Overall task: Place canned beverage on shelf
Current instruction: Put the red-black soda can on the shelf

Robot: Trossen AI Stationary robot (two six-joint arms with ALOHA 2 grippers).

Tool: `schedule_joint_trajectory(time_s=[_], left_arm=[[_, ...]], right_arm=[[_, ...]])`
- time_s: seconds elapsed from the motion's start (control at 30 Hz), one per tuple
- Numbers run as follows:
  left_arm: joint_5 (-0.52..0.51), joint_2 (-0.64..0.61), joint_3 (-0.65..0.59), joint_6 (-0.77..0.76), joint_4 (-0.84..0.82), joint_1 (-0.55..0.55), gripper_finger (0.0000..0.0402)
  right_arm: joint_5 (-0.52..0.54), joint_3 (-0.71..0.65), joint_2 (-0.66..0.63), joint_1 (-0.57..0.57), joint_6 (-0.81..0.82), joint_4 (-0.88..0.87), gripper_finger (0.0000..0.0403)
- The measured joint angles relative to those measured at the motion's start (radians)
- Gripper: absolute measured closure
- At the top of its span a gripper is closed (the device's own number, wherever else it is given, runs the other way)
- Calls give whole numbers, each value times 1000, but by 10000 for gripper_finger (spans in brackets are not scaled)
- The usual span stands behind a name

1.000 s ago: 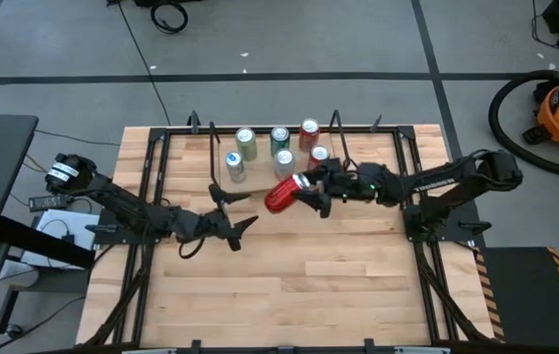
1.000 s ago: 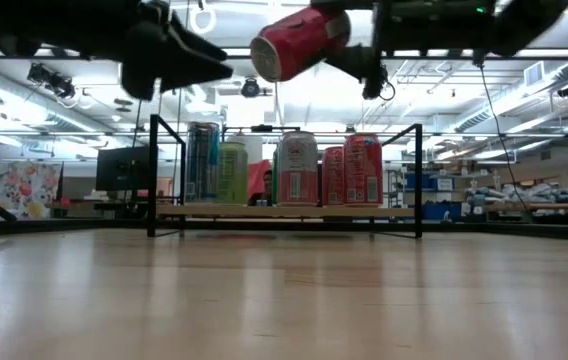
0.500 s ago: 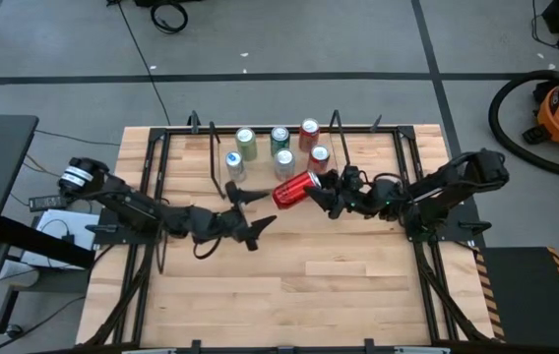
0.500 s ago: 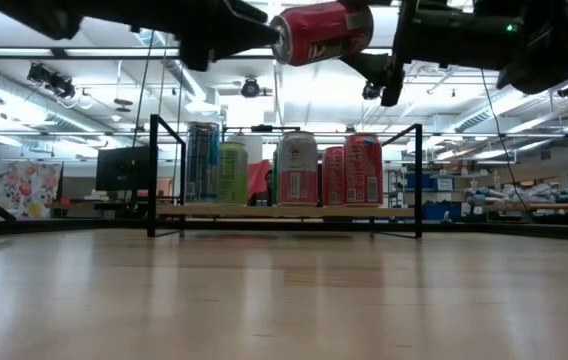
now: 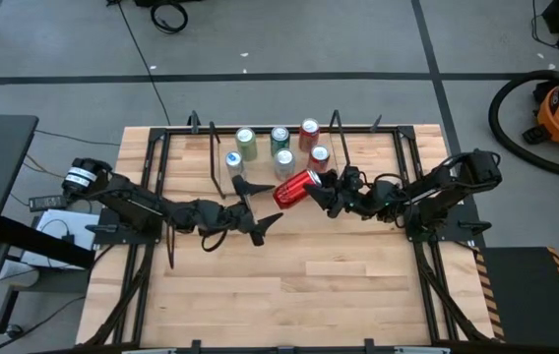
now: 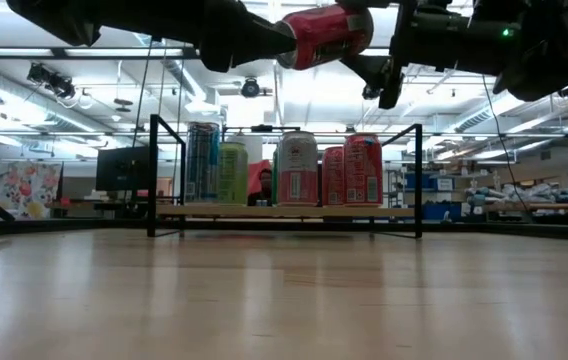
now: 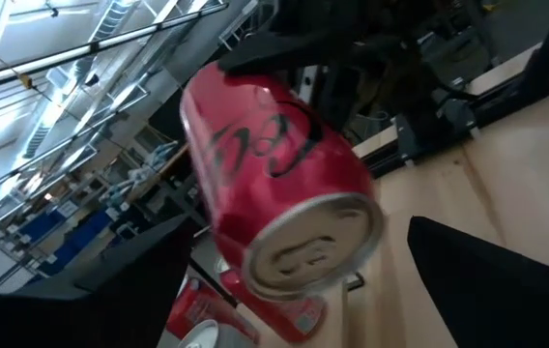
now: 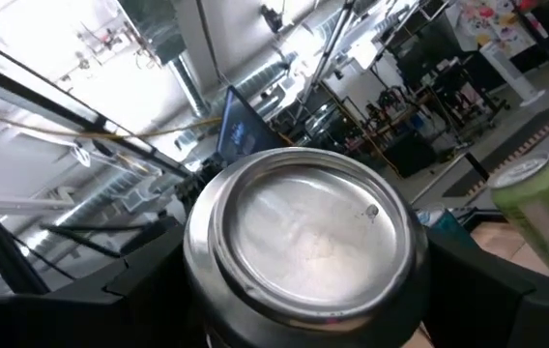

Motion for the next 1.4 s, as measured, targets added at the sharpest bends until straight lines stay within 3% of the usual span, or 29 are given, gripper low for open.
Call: schedule_joint_trajectory(time_s=[0.63,0.97,1.4], left_arm=[[39,0,0,-37,8,23,8],[46,0,0,-128,4,51,9],[66,83,84,1,28,62,9]], right_arm=[[51,0,0,2,-26,16,70],[49,0,0,15,-44,79,70],[19,86,56,38,-90,73,71]])
